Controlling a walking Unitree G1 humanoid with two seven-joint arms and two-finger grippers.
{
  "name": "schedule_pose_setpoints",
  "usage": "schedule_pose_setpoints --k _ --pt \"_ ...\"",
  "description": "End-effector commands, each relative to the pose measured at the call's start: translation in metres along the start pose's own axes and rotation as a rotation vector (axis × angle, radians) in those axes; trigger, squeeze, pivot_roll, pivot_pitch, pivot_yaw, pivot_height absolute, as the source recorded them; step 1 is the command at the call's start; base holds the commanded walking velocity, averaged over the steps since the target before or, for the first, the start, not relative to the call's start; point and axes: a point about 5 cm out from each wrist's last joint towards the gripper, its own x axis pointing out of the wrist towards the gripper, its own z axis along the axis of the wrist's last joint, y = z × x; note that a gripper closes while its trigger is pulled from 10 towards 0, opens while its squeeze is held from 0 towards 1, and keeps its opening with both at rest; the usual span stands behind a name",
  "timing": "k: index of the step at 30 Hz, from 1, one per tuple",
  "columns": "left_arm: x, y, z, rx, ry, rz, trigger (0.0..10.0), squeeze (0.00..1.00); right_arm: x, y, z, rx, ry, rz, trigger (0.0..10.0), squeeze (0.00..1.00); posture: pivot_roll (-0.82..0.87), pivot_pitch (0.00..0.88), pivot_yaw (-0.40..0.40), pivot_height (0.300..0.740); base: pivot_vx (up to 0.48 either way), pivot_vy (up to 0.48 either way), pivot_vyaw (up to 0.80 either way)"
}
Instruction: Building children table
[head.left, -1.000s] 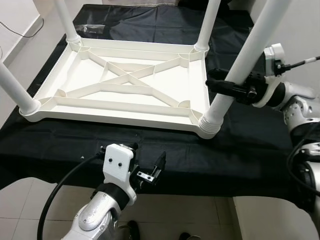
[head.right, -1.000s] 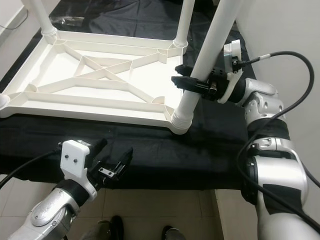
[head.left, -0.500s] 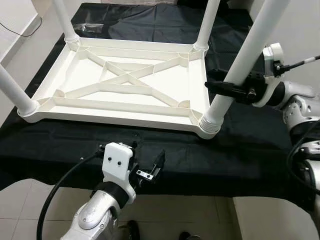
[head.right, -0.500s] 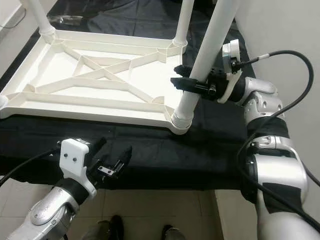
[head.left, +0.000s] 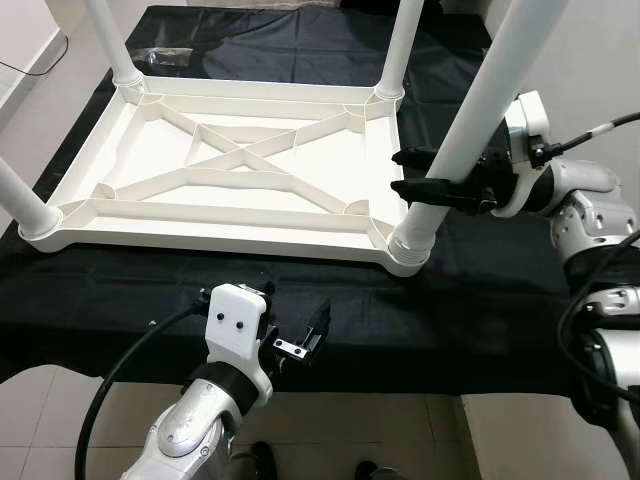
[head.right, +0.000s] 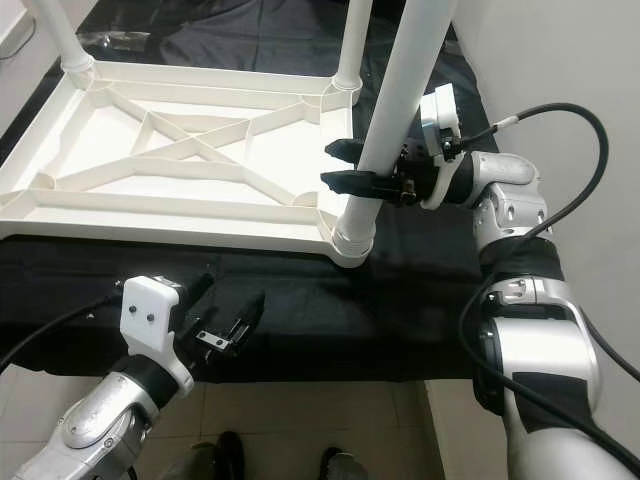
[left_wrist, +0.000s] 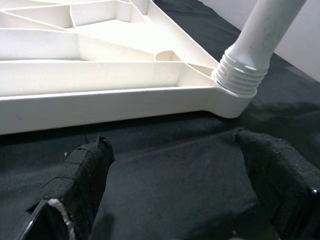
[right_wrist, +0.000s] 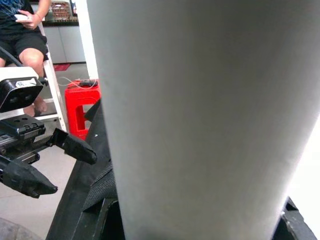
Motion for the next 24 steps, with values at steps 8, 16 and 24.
schedule_pose_setpoints --k 8,16,24 --pt "-0.001 0.0 -0.007 0.0 0.033 0.008 10.0 0.0 0.013 0.006 -0.045 0.133 0.127 -0.074 10.0 0.0 0.12 0.315 -0.051 0.74 0.0 0.0 0.0" --pt "0.0 0.001 -0.008 0.001 0.031 0.01 10.0 0.0 0.016 0.001 -0.056 0.145 0.136 -0.267 10.0 0.0 0.11 0.308 -0.05 0.74 0.0 0.0 0.0" --pt "0.001 0.001 -0.009 0.001 0.027 0.006 10.0 0.0 0.016 -0.006 -0.067 0.142 0.128 -0.549 10.0 0.0 0.11 0.303 -0.051 0.74 0.0 0.0 0.0"
